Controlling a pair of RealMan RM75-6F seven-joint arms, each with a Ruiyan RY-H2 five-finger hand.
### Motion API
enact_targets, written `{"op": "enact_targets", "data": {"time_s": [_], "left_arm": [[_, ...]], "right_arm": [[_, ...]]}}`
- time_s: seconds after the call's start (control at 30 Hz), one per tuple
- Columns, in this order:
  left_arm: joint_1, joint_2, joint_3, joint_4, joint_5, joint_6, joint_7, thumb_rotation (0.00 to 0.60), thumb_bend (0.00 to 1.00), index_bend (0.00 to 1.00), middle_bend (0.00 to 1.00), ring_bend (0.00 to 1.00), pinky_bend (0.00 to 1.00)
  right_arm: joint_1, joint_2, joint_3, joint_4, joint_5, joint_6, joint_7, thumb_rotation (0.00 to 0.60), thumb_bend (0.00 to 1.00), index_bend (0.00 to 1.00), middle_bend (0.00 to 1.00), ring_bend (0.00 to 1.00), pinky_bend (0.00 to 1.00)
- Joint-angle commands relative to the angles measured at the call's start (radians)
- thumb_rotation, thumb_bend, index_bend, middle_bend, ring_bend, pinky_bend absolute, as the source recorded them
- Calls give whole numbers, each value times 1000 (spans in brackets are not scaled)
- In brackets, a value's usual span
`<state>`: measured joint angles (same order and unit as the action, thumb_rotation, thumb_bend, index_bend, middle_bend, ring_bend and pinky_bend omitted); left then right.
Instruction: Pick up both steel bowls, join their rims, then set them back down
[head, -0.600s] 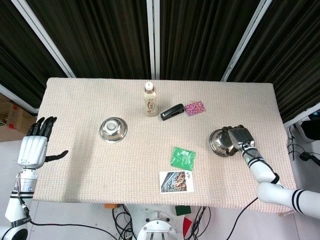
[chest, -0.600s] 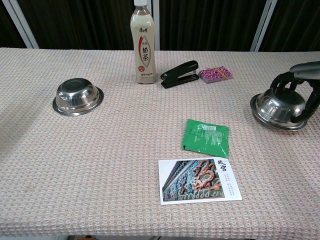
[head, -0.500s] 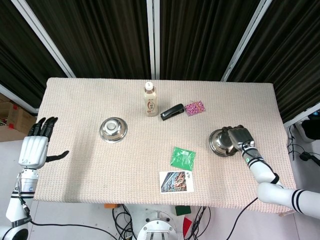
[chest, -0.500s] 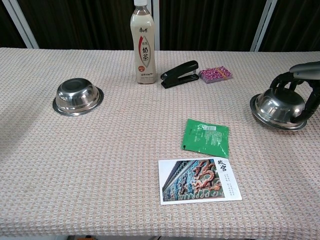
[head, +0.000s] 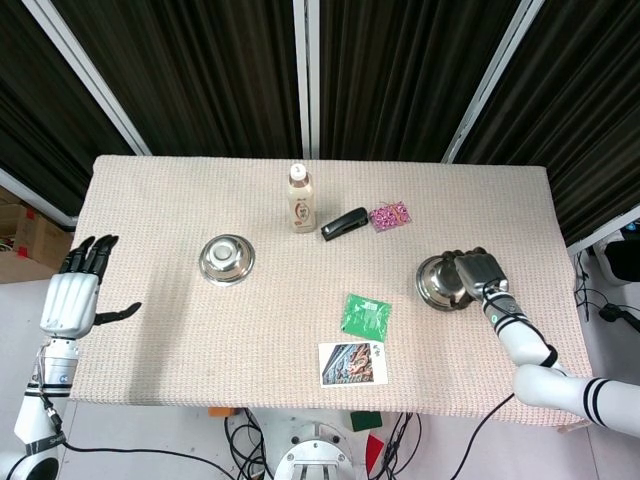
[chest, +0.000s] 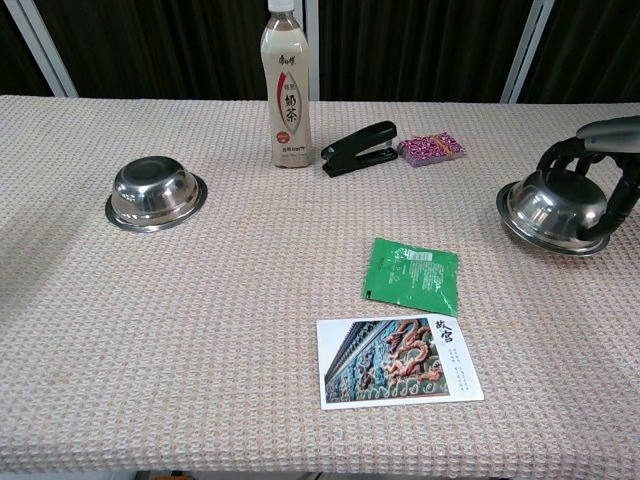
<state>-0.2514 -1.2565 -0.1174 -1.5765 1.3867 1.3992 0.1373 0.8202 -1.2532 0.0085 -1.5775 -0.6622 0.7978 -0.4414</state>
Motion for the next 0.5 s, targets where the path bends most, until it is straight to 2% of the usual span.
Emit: {"op": "enact_targets", "data": {"time_s": [0.03,0.1,0.17,0.33,0.5], "left_arm": [[-10,-2,-4,1,-4,-16,-8,470,16,21,92,33,157],[-20,-8,-15,5,-13,-26,-13,498,16,20,92,33,157],[-35,-19,-32,16,-35,-45,-15,554,16,21,92,33,157],[-94,-35,-70,40,-94,-163,-101,554,15,21,92,33,158],[-155,-49,-87,76,-125,-262,-125,549,16,21,92,33,158]], "right_arm": [[-8,-1,10,-3,-16,19,15,600,176,494,322,200,127],[-19,-3,21,-2,-36,38,35,600,176,493,327,207,134],[-41,-9,42,1,-79,81,76,600,176,493,343,215,157],[-115,-14,92,12,-238,197,229,600,176,499,369,237,191],[-201,-41,151,48,-413,332,490,600,176,540,404,272,225]]}}
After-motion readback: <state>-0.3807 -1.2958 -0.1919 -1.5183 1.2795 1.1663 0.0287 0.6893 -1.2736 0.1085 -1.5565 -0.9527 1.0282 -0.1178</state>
